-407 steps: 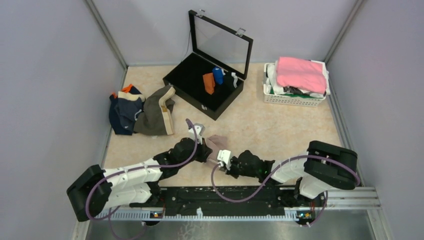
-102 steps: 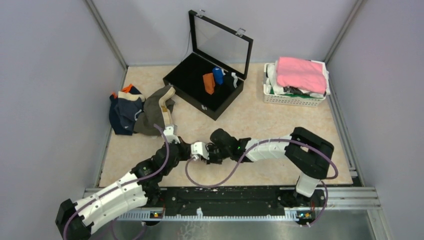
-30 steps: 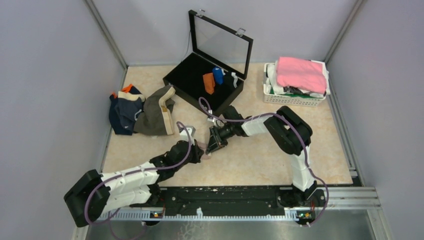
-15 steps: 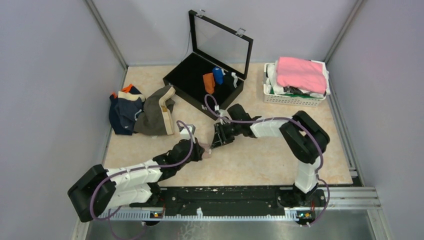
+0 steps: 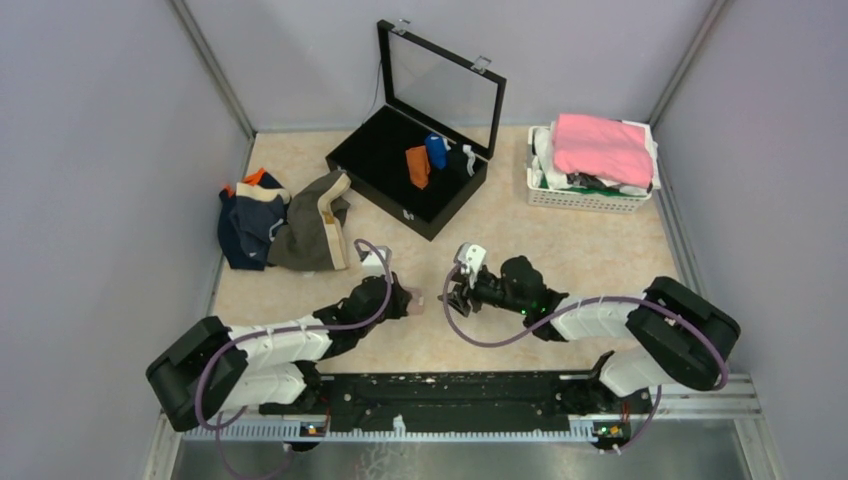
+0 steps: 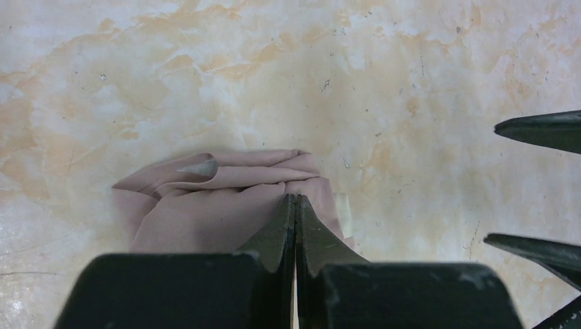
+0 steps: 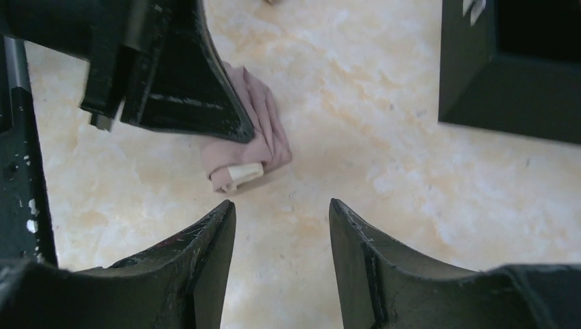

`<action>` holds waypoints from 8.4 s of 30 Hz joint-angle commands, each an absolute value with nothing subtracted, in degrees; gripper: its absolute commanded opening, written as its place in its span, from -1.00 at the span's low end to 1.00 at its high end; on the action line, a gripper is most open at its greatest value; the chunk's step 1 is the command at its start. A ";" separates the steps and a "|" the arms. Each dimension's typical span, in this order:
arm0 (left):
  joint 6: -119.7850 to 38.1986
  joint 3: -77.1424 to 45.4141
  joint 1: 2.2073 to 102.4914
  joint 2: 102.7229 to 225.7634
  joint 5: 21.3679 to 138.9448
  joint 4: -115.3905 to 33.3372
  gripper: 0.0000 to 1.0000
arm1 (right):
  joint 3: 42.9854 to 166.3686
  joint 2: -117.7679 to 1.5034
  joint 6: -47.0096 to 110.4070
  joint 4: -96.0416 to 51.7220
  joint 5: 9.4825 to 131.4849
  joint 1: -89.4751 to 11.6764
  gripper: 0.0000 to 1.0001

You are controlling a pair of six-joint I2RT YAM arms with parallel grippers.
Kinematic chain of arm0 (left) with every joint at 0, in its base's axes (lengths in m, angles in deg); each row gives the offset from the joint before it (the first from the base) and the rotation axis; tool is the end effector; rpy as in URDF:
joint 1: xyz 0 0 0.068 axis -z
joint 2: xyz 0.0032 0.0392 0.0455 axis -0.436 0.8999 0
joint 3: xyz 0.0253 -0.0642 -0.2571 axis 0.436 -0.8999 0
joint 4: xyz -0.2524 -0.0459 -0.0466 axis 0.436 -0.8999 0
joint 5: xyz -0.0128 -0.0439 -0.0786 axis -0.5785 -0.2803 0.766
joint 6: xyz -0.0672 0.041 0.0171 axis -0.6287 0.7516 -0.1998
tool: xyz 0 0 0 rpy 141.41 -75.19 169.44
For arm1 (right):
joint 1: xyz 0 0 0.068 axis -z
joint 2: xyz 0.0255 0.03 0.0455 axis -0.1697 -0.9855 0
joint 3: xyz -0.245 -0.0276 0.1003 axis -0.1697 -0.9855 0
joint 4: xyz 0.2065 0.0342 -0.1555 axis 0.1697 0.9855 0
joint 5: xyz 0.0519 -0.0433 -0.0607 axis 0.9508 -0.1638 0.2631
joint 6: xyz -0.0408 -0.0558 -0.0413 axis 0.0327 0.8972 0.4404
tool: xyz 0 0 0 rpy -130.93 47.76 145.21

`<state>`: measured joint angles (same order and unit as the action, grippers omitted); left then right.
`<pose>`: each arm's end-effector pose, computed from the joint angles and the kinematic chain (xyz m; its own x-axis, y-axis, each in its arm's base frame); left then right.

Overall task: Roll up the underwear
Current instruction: Roll the underwear to the center of the board, then pick up the underwear from the center of the board, then place the underwear in the storage box.

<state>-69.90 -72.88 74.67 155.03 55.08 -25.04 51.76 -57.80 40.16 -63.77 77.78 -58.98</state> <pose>0.1695 -0.1633 0.1201 -0.6370 -0.2196 -0.7389 0.1916 0.8834 -0.4277 0.1785 0.2343 0.1505 -0.1655 -0.2342 -0.9580 -0.8977 0.4381 0.0479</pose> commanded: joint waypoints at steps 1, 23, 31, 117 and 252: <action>-70.53 -73.79 74.54 158.43 54.92 -32.42 -1.00 | 53.30 -58.40 52.64 -73.89 76.74 -62.16 0.06; -72.24 -73.54 74.54 161.87 56.50 -31.34 -1.00 | 62.08 -75.69 65.13 -73.39 70.50 -73.28 0.17; -72.11 -73.51 74.47 162.20 56.70 -31.00 -1.00 | 62.62 -79.22 64.76 -73.69 68.90 -73.93 0.06; -67.80 -76.19 73.31 144.68 62.42 -35.27 -1.00 | 82.30 -75.59 40.11 -28.05 96.14 -62.59 0.60; -71.49 -64.30 70.08 140.63 50.28 -54.22 -0.34 | 117.23 -101.77 47.06 -21.23 58.31 -40.53 -0.72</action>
<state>-72.26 -64.13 70.49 141.81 50.01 -55.36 112.04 -98.67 45.32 -35.68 63.38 -41.02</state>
